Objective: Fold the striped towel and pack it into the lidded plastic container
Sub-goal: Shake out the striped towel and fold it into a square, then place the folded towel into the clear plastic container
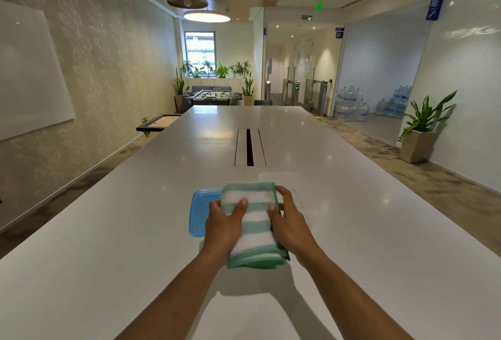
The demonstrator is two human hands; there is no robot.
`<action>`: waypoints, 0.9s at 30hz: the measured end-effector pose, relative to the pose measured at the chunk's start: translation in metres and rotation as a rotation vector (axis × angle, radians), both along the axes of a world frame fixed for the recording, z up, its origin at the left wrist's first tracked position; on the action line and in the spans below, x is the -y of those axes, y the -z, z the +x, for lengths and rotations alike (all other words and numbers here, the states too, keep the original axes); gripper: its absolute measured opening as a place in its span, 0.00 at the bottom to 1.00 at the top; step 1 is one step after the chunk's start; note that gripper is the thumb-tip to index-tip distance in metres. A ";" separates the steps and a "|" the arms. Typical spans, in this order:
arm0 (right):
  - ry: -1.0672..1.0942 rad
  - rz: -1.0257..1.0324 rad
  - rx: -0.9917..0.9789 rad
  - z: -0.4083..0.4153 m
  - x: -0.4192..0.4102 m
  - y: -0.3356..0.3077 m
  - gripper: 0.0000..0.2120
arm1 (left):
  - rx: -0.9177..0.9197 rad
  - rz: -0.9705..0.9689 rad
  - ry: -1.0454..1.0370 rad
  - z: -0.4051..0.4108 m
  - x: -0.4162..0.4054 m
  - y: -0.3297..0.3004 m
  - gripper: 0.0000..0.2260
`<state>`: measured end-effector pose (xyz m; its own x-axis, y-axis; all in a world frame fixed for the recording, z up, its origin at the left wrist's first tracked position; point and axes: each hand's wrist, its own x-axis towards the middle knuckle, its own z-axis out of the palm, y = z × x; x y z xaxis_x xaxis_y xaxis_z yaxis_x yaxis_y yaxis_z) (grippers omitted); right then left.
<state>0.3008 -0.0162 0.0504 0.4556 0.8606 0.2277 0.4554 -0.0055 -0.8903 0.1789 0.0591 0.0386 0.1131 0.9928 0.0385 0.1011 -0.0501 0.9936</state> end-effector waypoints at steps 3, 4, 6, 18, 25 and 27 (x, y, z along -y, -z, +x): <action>0.056 0.004 0.002 0.004 -0.005 0.011 0.20 | 0.014 -0.102 0.087 0.008 -0.007 0.005 0.23; 0.082 0.016 -0.021 0.007 -0.007 0.014 0.20 | 0.010 -0.126 0.110 0.011 -0.010 0.006 0.23; 0.107 0.024 -0.051 0.017 -0.012 0.017 0.19 | -0.024 -0.138 0.137 0.016 -0.017 0.006 0.23; 0.308 0.186 0.020 0.136 -0.064 -0.017 0.19 | -0.212 -0.047 0.187 0.067 -0.075 0.010 0.10; 0.370 -0.066 0.402 0.156 -0.106 -0.018 0.30 | -0.427 0.153 0.256 0.086 -0.072 0.031 0.17; 0.304 -0.149 0.495 0.151 -0.118 -0.011 0.28 | -0.395 0.163 0.254 0.086 -0.071 0.034 0.16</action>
